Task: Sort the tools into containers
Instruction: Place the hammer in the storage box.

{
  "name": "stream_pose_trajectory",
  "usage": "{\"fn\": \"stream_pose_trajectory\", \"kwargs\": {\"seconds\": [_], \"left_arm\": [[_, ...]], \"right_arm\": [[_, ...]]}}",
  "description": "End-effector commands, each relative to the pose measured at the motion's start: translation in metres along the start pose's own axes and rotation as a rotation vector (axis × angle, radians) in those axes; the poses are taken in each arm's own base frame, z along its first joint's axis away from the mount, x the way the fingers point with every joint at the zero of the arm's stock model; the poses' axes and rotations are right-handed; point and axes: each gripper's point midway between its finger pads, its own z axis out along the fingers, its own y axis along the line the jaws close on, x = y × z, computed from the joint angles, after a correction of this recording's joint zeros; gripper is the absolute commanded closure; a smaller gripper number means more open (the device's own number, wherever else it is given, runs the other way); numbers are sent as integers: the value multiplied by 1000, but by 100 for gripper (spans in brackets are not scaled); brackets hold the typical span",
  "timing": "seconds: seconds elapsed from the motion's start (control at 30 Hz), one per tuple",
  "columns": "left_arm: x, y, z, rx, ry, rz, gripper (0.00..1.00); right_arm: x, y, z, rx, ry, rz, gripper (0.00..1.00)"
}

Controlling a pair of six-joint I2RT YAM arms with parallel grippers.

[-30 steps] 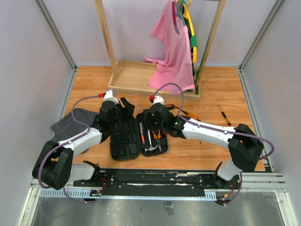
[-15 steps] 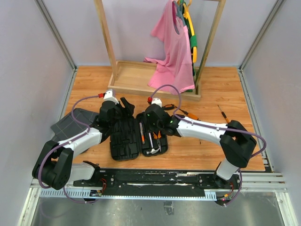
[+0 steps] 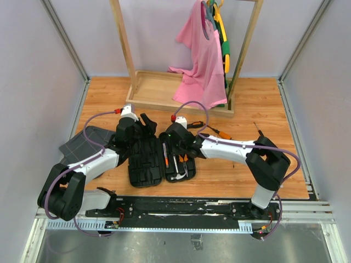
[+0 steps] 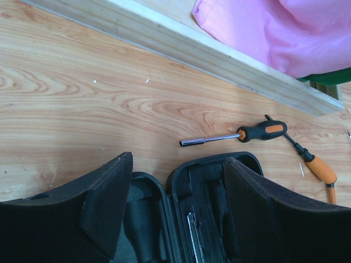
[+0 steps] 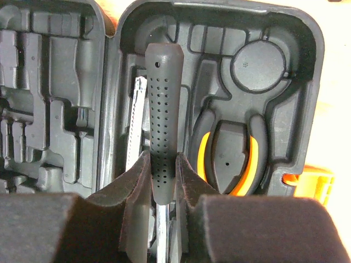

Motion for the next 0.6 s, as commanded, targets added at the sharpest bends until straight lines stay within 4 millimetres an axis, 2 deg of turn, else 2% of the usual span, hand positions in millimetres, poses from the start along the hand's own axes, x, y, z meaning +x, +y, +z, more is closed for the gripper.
{"fn": "stream_pose_trajectory", "kwargs": {"seconds": [0.0,0.13,0.23,0.57], "left_arm": [[-5,-4,1,5,-15,15,29],[-5,-4,1,4,-15,15,29],[-4,-4,1,3,-15,15,29],[-4,-4,2,4,-12,15,29]], "right_arm": [[4,9,1,-2,22,2,95],[8,8,4,2,37,-2,93],[9,8,5,8,42,-5,84],[-5,4,-10,15,-14,-9,69]]}}
